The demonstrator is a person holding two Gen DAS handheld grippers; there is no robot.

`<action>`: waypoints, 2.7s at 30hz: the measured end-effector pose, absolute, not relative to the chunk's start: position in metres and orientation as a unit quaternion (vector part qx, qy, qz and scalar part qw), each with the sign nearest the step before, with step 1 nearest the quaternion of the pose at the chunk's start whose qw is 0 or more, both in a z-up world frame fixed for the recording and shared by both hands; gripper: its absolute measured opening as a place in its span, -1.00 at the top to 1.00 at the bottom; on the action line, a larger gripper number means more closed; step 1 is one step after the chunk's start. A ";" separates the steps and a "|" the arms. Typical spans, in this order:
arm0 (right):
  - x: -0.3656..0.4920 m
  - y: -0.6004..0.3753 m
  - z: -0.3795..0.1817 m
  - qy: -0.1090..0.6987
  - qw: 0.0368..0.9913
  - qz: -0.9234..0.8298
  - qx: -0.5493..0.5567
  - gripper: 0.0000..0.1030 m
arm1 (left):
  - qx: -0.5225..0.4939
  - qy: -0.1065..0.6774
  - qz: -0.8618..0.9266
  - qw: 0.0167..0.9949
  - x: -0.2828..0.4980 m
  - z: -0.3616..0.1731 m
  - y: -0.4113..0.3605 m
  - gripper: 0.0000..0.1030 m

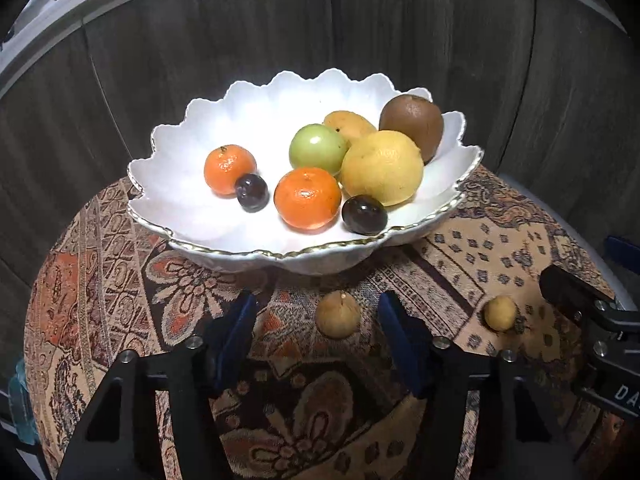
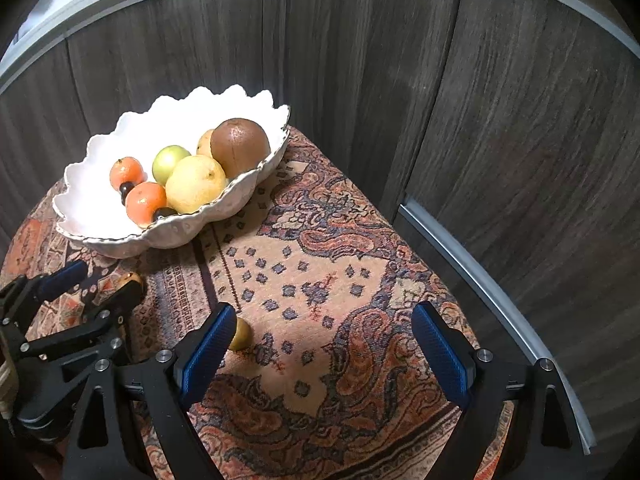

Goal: Organize fruits
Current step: 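Lift both tools from the bowl and lower them toward the small brown fruits, then grasp a small brown fruit with the left tool while the right tool grasps another, then carry both small brown fruits into the white bowl and open both tools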

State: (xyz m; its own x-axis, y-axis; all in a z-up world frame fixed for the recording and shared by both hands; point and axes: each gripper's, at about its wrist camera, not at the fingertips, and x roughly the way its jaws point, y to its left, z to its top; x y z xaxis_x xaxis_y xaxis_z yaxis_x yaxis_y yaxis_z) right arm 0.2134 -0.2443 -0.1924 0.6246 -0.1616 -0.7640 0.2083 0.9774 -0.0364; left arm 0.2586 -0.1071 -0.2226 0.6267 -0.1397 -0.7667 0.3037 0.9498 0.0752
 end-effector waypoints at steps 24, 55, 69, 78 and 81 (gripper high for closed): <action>0.215 -0.239 -0.191 0.428 0.897 -0.098 0.037 -0.75 | 0.100 0.437 -0.140 0.883 0.254 -0.227 -0.101 0.50; 0.240 -0.199 -0.231 0.470 0.881 -0.047 0.028 0.55 | 0.064 0.434 -0.110 0.892 0.244 -0.218 -0.048 0.50; 0.228 -0.201 -0.181 0.430 0.902 -0.032 0.027 0.56 | 0.063 0.407 -0.120 0.903 0.238 -0.177 -0.054 0.50; 0.234 -0.206 -0.131 0.390 0.920 -0.016 0.025 0.56 | 0.059 0.384 -0.131 0.912 0.245 -0.144 -0.063 0.50; 0.245 -0.209 -0.120 0.382 0.924 -0.011 0.020 0.56 | 0.059 0.379 -0.135 0.914 0.254 -0.135 -0.066 0.50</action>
